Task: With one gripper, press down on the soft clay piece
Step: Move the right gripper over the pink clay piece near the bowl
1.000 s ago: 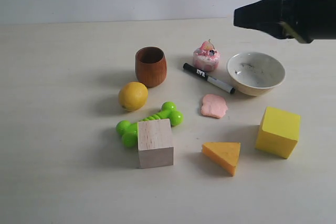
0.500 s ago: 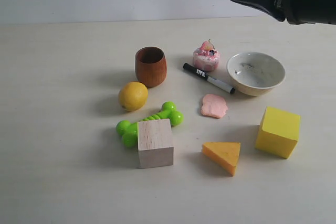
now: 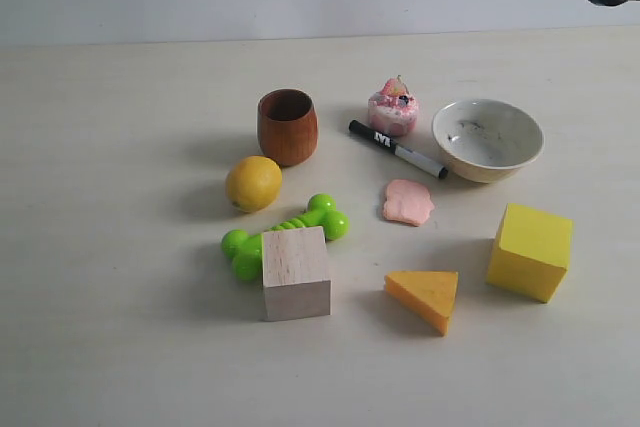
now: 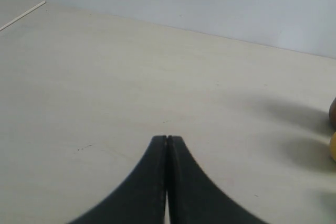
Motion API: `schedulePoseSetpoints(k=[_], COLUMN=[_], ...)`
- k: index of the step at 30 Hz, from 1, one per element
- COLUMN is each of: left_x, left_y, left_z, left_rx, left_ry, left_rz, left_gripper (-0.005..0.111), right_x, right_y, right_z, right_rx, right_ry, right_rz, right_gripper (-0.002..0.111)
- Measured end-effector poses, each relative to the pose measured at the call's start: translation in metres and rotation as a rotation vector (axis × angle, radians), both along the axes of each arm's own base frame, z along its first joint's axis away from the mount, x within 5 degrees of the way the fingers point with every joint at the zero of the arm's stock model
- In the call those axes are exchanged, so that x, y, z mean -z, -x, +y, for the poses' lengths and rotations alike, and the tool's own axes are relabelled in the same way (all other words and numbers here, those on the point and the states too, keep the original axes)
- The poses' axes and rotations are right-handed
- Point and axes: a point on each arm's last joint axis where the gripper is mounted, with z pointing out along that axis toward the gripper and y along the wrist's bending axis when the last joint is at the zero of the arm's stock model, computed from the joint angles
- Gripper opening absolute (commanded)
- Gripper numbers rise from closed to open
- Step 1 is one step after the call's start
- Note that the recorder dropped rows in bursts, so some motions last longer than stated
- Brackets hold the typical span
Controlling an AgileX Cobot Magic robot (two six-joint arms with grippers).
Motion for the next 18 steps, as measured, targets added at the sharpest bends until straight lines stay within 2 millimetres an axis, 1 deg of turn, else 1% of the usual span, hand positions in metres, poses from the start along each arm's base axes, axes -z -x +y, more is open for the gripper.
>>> schedulePoseSetpoints(k=[2,5,11,18], left_x=[0.000,0.000,0.000,0.000], left_y=[0.000,0.000,0.000,0.000], left_z=[0.000,0.000,0.000,0.000], left_rx=[0.000,0.000,0.000,0.000], left_ry=[0.000,0.000,0.000,0.000], left_rz=[0.000,0.000,0.000,0.000], left_gripper=[0.000,0.000,0.000,0.000], right_x=[-0.001,0.000,0.016,0.034], right_y=[-0.001,0.000,-0.006,-0.016], right_z=[-0.001,0.004,0.018,0.020], right_rx=[0.013,0.002,-0.044,-0.029], right_ry=[0.004,0.006,0.018,0.036], right_rz=[0.014,0.028,0.085,0.142], right_gripper=[0.005,0.005,0.005,0.005])
